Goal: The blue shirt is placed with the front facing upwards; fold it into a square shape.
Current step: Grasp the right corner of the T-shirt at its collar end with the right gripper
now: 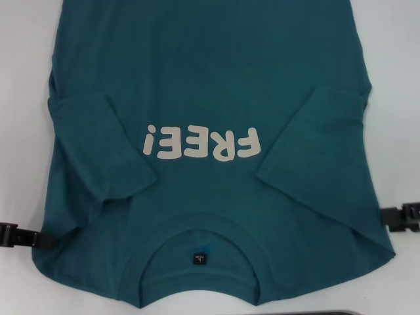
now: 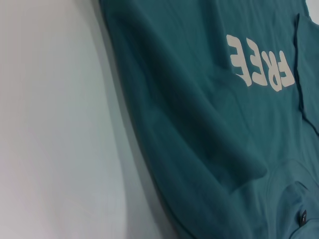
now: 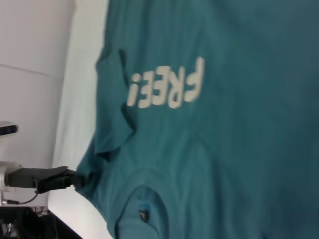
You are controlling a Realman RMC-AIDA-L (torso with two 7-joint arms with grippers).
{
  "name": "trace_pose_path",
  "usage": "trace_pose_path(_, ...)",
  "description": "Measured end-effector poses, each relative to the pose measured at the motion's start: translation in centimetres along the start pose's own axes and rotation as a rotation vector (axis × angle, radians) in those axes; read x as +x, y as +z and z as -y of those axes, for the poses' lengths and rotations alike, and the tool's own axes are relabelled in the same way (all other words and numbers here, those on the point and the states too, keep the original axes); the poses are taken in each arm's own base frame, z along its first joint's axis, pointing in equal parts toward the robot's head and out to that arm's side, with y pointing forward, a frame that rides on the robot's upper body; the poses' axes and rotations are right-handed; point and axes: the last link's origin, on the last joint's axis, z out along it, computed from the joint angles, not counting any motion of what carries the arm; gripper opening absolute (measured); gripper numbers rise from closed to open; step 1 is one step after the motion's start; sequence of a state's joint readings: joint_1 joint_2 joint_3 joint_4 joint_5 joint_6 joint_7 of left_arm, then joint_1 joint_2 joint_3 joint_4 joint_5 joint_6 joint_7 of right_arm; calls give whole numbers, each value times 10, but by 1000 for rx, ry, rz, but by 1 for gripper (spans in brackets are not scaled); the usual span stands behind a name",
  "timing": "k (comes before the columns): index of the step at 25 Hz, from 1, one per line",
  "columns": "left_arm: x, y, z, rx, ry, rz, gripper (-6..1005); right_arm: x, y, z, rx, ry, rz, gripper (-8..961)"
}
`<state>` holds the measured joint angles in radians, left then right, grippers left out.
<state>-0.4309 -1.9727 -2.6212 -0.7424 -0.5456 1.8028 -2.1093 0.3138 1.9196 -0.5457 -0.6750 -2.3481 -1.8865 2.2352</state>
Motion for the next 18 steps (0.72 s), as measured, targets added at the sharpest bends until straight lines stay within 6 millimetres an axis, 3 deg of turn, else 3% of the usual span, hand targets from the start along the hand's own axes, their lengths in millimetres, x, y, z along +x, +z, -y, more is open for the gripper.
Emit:
trace_pose_path(10, 4, 3, -2, -3, 13, -2, 50, 20, -15, 13, 38, 70, 18, 779)
trace_pose_path(18, 6, 4, -2, 2, 20, -5, 50, 9, -15, 16, 66, 50, 68, 780)
